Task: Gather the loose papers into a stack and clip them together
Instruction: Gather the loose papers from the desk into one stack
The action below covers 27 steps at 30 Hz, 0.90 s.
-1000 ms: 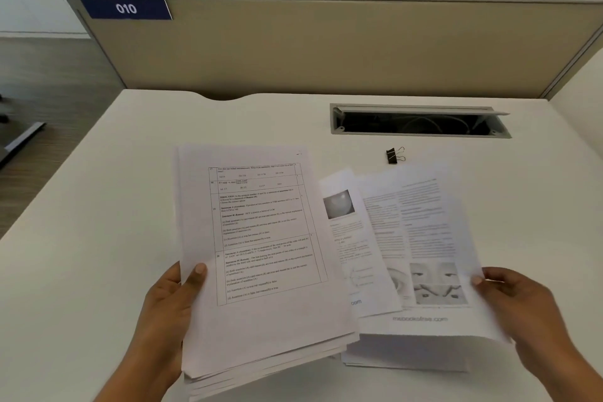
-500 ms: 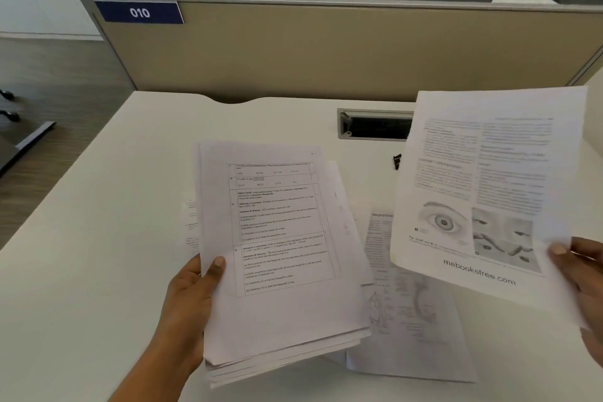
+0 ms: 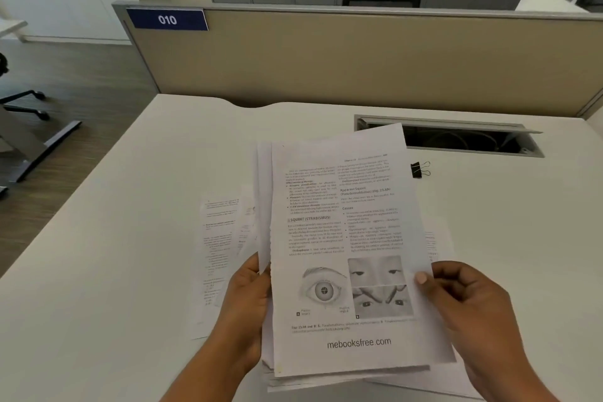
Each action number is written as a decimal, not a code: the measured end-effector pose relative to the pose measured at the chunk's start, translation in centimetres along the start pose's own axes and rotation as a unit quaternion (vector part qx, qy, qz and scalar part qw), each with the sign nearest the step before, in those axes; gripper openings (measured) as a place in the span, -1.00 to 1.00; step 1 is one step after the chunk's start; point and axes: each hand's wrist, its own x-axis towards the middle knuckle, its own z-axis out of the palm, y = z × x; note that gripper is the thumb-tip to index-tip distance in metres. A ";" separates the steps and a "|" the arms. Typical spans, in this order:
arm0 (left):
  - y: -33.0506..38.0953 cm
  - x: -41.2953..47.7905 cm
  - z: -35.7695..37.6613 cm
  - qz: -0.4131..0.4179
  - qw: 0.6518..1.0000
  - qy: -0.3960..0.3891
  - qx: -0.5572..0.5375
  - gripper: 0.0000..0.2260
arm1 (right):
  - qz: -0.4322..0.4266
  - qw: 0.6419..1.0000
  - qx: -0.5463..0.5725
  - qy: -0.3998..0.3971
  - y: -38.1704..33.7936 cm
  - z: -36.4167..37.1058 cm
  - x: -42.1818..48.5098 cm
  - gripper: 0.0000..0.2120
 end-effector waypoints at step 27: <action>0.5 -0.2 1.3 0.005 0.999 0.006 0.032 -0.79 | 0.069 0.991 0.036 -0.107 0.3 0.3 0.4 -0.82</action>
